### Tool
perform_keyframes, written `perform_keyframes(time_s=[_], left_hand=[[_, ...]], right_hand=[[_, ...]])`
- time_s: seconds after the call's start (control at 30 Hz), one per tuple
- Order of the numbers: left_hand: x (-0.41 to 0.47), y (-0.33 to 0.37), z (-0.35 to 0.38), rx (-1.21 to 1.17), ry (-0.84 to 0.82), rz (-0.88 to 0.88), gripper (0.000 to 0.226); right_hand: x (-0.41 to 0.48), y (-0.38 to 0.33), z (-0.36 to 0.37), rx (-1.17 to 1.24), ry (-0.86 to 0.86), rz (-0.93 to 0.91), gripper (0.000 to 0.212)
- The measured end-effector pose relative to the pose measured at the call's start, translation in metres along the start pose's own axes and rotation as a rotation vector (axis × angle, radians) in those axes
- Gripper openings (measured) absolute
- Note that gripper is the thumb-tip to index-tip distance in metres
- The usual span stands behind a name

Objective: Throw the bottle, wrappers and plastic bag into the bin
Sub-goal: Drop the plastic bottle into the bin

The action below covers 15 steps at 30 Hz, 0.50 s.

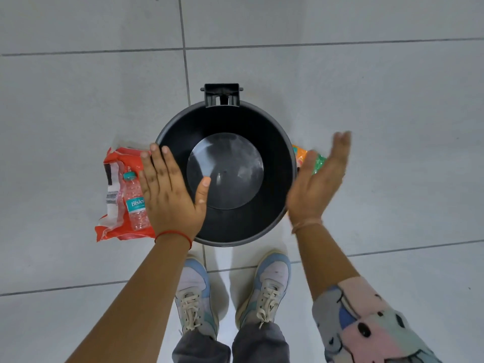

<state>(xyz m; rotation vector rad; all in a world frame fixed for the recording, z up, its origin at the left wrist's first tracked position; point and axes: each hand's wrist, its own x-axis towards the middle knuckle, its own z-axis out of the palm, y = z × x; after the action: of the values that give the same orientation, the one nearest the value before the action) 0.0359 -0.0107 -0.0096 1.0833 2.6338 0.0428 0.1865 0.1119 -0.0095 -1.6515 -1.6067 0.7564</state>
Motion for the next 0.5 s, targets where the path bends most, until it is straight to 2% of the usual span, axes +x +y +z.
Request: perform_keyframes(time_s=[0.07, 0.1, 0.17, 0.23, 0.33, 0.5], left_hand=[[0.000, 0.000, 0.001, -0.002, 0.005, 0.005, 0.088], [0.000, 0.000, 0.001, 0.000, 0.005, 0.009, 0.088], [0.001, 0.002, 0.001, 0.009, 0.014, 0.014, 0.088], [0.001, 0.003, 0.001, 0.013, 0.029, 0.014, 0.088], [0.002, 0.002, 0.004, 0.009, 0.045, 0.021, 0.088], [0.003, -0.001, 0.007, 0.013, 0.065, 0.039, 0.087]], right_hand=[[0.021, 0.017, -0.002, -0.005, 0.171, 0.161, 0.043], [0.027, 0.028, -0.003, -0.048, 0.175, 0.212, 0.041], [0.032, 0.051, -0.002, -0.156, 0.038, 0.335, 0.041], [0.028, 0.069, 0.002, -0.253, -0.194, 0.477, 0.051], [0.016, 0.090, 0.016, -0.373, -0.463, 0.561, 0.064], [0.004, 0.122, 0.042, -0.513, -0.513, 0.638, 0.038]])
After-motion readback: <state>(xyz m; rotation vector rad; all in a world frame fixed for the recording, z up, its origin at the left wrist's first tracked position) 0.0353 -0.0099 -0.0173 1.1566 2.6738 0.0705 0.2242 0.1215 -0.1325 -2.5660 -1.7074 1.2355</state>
